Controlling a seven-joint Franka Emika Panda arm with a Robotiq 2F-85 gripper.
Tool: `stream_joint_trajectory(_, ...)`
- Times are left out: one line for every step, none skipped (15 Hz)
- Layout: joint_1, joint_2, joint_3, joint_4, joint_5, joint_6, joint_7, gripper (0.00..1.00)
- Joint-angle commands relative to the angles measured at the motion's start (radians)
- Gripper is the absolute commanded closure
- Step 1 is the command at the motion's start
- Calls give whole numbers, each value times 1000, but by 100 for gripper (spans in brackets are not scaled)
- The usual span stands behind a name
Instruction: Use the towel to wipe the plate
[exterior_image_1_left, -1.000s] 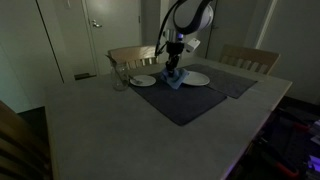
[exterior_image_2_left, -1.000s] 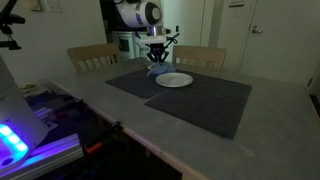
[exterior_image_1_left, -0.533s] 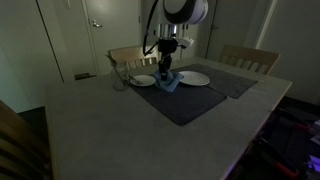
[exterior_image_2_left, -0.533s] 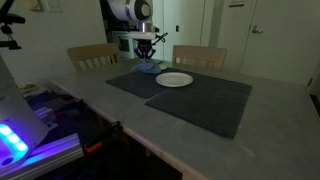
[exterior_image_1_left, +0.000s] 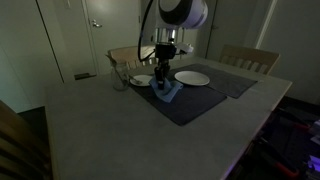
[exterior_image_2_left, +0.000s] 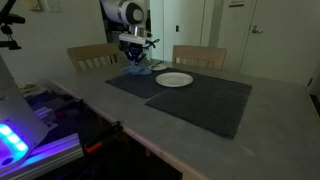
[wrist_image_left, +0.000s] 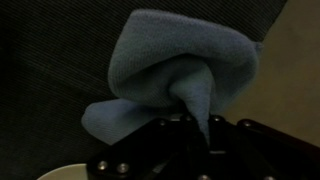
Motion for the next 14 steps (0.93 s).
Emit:
stream_joint_trajectory(3, 10, 16, -34, 55, 68, -27, 98)
stream_joint_trajectory(4, 13, 18, -39, 60, 77, -27, 98)
stream_joint_trajectory(4, 15, 21, -42, 63, 83, -30, 98)
stream_joint_trajectory(1, 16, 26, -45, 64, 87, -38, 98)
stream_joint_trajectory(-1, 17, 30, -45, 64, 85, -46, 68)
stream_joint_trajectory(-1, 12, 29, -45, 54, 82, -54, 66)
stream_joint_trajectory(-3, 7, 30, -44, 47, 78, -69, 61)
stream_joint_trajectory(-2, 1, 25, -36, 32, 60, -87, 53)
stream_joint_trajectory(-3, -1, 24, -33, 29, 58, -99, 47)
stream_joint_trajectory(-6, -5, 22, -26, 28, 48, -111, 38)
stream_joint_trajectory(-10, -11, 23, -21, 29, 39, -124, 31)
stream_joint_trajectory(-14, -19, 23, -18, 30, 31, -135, 24)
stream_joint_trajectory(-14, -27, 20, -15, 29, 29, -139, 17)
stream_joint_trajectory(-14, -38, 14, -12, 24, 22, -140, 11)
